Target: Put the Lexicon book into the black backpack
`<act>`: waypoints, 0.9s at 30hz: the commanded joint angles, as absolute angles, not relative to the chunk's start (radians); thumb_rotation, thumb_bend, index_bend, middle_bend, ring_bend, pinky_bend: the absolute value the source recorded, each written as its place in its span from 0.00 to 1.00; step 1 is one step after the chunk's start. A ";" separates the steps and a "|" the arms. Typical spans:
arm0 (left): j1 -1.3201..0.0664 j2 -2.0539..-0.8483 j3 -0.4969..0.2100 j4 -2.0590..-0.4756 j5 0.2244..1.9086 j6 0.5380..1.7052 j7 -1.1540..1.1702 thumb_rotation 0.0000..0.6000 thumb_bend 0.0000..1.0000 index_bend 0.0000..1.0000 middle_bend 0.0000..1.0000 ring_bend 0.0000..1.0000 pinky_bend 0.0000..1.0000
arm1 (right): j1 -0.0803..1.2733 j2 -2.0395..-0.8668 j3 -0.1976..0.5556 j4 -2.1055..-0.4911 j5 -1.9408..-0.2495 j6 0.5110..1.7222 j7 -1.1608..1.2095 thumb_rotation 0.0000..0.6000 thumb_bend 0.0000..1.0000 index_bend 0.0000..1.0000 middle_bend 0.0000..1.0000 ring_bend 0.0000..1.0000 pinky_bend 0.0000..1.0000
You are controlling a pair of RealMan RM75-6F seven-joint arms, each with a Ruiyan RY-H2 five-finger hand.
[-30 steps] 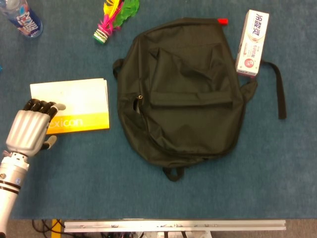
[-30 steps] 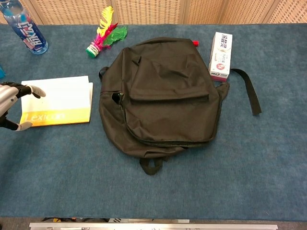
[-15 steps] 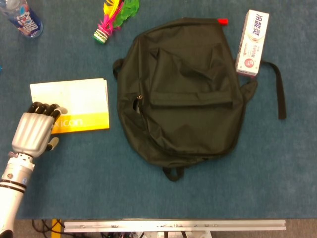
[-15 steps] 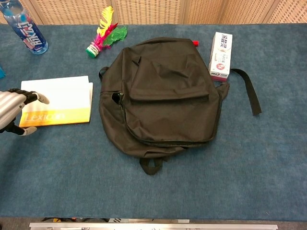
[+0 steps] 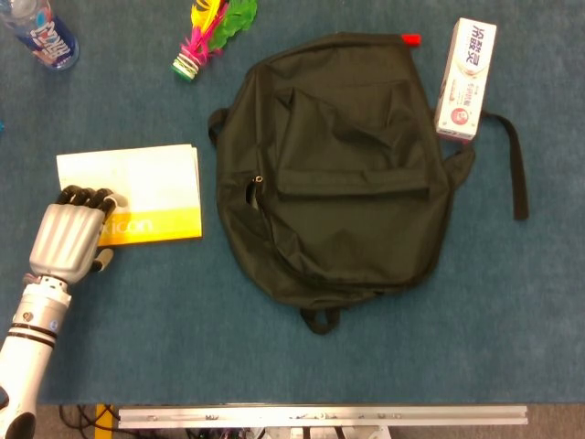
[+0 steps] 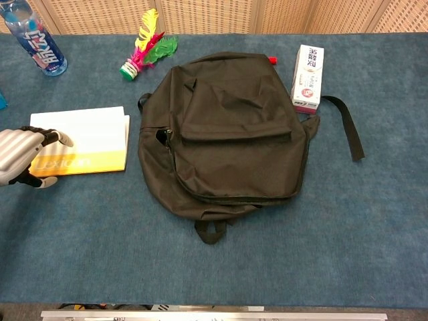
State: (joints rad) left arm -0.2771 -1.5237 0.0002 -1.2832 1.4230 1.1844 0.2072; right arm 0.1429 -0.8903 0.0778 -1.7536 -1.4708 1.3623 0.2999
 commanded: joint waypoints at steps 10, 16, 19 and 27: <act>-0.291 -1.541 -0.008 -1.259 1.401 1.160 0.206 1.00 0.17 0.30 0.29 0.26 0.21 | 0.140 -0.891 0.078 -1.746 -1.462 1.359 0.301 1.00 0.08 0.26 0.31 0.21 0.32; -0.300 -1.549 -0.014 -1.250 1.393 1.150 0.207 1.00 0.17 0.30 0.29 0.26 0.21 | 0.139 -0.892 0.077 -1.742 -1.458 1.356 0.304 1.00 0.08 0.26 0.31 0.21 0.32; -0.304 -1.551 -0.019 -1.249 1.387 1.146 0.208 1.00 0.17 0.30 0.29 0.26 0.21 | 0.138 -0.892 0.078 -1.740 -1.456 1.356 0.306 1.00 0.08 0.26 0.31 0.21 0.32; -0.314 -1.552 -0.032 -1.247 1.365 1.133 0.205 1.00 0.20 0.31 0.32 0.27 0.21 | 0.136 -0.898 0.079 -1.730 -1.454 1.357 0.314 1.00 0.08 0.26 0.31 0.21 0.32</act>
